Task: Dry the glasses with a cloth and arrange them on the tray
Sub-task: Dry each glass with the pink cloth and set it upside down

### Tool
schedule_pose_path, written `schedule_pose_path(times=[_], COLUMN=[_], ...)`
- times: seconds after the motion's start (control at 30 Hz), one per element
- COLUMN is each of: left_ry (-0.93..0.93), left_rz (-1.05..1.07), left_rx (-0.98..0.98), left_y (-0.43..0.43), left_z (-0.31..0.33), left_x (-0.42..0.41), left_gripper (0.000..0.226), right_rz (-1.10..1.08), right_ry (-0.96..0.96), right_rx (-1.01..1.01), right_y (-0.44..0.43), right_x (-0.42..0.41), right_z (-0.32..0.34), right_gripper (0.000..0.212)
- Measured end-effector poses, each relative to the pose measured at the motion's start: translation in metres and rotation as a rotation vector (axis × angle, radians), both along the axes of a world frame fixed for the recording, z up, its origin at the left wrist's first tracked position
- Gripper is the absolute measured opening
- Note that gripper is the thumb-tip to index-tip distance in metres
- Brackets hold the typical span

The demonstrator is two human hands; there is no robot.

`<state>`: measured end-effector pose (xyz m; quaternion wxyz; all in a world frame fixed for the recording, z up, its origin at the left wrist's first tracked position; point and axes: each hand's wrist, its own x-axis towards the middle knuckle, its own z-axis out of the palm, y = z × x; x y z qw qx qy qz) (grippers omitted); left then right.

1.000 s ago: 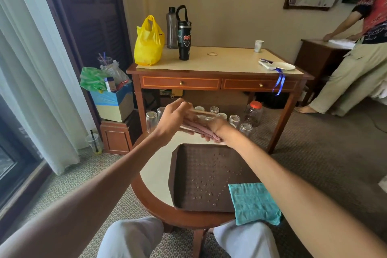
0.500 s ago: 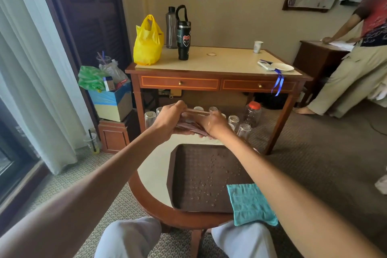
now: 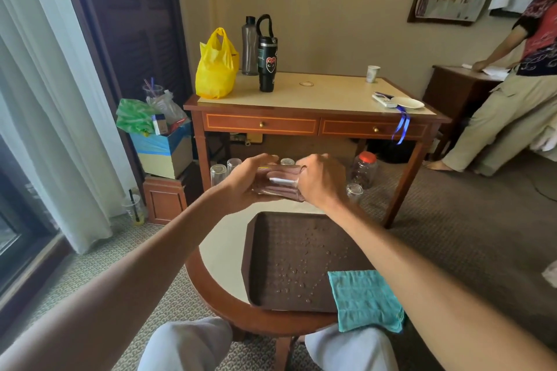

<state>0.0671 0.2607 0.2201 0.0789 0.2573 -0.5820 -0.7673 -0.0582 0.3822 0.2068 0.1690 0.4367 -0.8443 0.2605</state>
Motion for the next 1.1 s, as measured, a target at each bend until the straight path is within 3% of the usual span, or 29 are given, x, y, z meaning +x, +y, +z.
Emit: schedule_pose_path(times=[0.03, 0.1, 0.17, 0.23, 0.33, 0.4, 0.47, 0.53, 0.57, 0.6, 0.67, 0.7, 0.77, 0.83, 0.87, 0.97, 1.1], left_ry=[-0.021, -0.047, -0.054, -0.036, 0.050, 0.099, 0.141, 0.204, 0.220, 0.233, 0.232, 0.204, 0.108, 0.000, -0.035, -0.058, -0.006], left_rz=[-0.032, -0.048, -0.007, 0.081, 0.146, 0.157, 0.203, 0.246, 0.252, 0.249, 0.196, 0.143, 0.033, -0.031, -0.045, 0.009, 0.135], left_rx=[0.054, 0.097, 0.046, -0.099, -0.352, -0.561, -0.732, -0.846, -0.876, -0.877, -0.709, -0.533, -0.142, 0.053, 0.083, 0.026, -0.186], left_y=[0.000, 0.001, 0.004, 0.007, 0.005, 0.003, 0.004, 0.008, 0.010, 0.010, 0.008, 0.005, 0.001, 0.000, 0.001, 0.009, 0.011], left_z=[0.000, -0.001, 0.000, 0.002, 0.009, 0.010, 0.010, 0.008, 0.006, 0.005, 0.005, 0.005, 0.007, 0.004, 0.002, 0.001, 0.003], left_x=[0.003, 0.005, 0.004, -0.001, -0.007, -0.008, -0.007, -0.006, -0.005, -0.004, -0.005, -0.006, -0.004, -0.001, -0.001, -0.004, -0.011], left_gripper=[0.026, 0.028, 0.025, 0.020, 0.019, 0.021, 0.022, 0.024, 0.024, 0.023, 0.019, 0.017, 0.024, 0.037, 0.041, 0.031, 0.024], right_rz=[0.046, 0.114, 0.116, 0.035, -0.150, -0.070, 0.030, 0.171, 0.209, 0.207, 0.094, 0.035, -0.036, -0.019, -0.003, 0.080, -0.015], right_ry=[0.206, 0.372, 0.335, 0.173, -0.334, -0.851, -1.312, -1.629, -1.687, -1.674, -1.399, -1.147, -0.451, 0.126, 0.294, 0.367, -0.005], right_rx=[-0.081, -0.177, -0.187, -0.130, 0.024, -0.009, 0.015, 0.095, 0.126, 0.134, 0.085, 0.087, 0.140, 0.110, 0.119, 0.132, 0.102], right_y=[0.004, 0.009, 0.009, 0.010, -0.004, -0.016, -0.012, 0.000, 0.003, 0.001, -0.003, -0.005, -0.003, 0.006, 0.009, 0.011, 0.015], right_x=[0.009, 0.018, 0.015, 0.017, 0.014, 0.013, 0.011, 0.011, 0.011, 0.006, 0.002, 0.001, -0.001, 0.002, 0.004, 0.002, 0.002], right_z=[0.007, 0.017, 0.015, 0.010, -0.006, -0.013, -0.012, -0.010, -0.009, -0.010, -0.007, -0.001, 0.006, 0.015, 0.019, 0.023, 0.011], right_gripper=[0.016, 0.022, 0.030, 0.027, 0.025, 0.049, 0.060, 0.057, 0.055, 0.054, 0.048, 0.042, 0.031, 0.031, 0.031, 0.027, 0.020])
